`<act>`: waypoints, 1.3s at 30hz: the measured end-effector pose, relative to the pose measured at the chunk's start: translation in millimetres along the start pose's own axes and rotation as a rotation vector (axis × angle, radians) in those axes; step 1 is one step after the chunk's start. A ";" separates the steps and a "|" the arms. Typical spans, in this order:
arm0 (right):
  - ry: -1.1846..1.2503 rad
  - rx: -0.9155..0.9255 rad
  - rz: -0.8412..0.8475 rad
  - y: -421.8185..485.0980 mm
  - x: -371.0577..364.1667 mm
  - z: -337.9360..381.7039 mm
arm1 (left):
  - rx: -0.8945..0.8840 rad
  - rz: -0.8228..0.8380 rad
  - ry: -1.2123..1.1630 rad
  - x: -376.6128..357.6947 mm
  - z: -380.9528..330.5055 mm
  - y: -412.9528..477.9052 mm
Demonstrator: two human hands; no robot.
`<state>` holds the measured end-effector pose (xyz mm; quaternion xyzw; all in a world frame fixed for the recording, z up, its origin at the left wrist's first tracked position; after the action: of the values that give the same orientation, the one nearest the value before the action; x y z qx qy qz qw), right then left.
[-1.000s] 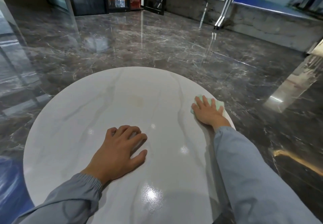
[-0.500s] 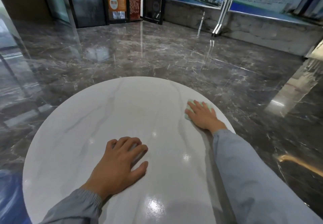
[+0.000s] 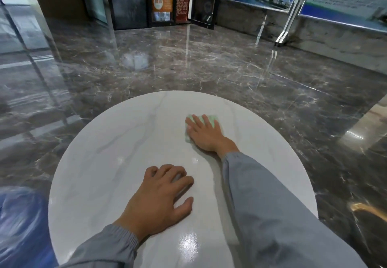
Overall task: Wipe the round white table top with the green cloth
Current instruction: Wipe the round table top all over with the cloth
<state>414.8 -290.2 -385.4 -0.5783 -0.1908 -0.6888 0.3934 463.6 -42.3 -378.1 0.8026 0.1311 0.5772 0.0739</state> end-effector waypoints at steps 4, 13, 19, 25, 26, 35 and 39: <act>0.010 0.187 0.006 -8.7 -19.2 39.7 | -0.008 -0.003 0.002 0.6 -0.1 -1.0; -0.032 -0.027 -0.079 -16.2 0.9 -41.9 | -0.030 -0.023 -0.006 -1.2 1.0 -0.7; -0.041 -0.058 -0.036 4.9 -3.6 -2.5 | -0.051 -0.040 0.010 -0.4 0.3 -1.0; -0.070 0.225 0.038 -6.5 -26.8 84.5 | -0.030 -0.122 -0.036 2.6 4.6 -1.5; -0.069 0.241 0.040 -13.2 -26.4 83.1 | -0.028 -0.132 -0.050 2.8 5.9 -1.8; 0.012 -0.240 -0.065 -56.2 -4.6 -41.6 | -0.038 -0.139 0.030 48.1 52.2 -44.2; 0.020 -0.221 -0.029 -31.0 -9.7 5.7 | 0.169 -0.208 0.022 73.8 109.7 -69.8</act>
<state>395.0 -263.8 -387.2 -0.6084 -0.1182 -0.7170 0.3190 580.7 49.8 -365.4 0.7817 0.2625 0.5621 0.0638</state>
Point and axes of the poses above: each hand's wrist, its own y-axis towards the middle knuckle, its own x-axis out of the back of the hand, z = x × y, the point moved 5 cm from there along y, towards the middle knuckle, and after that the axes turned 8 degrees about x, right-handed, at the moved point
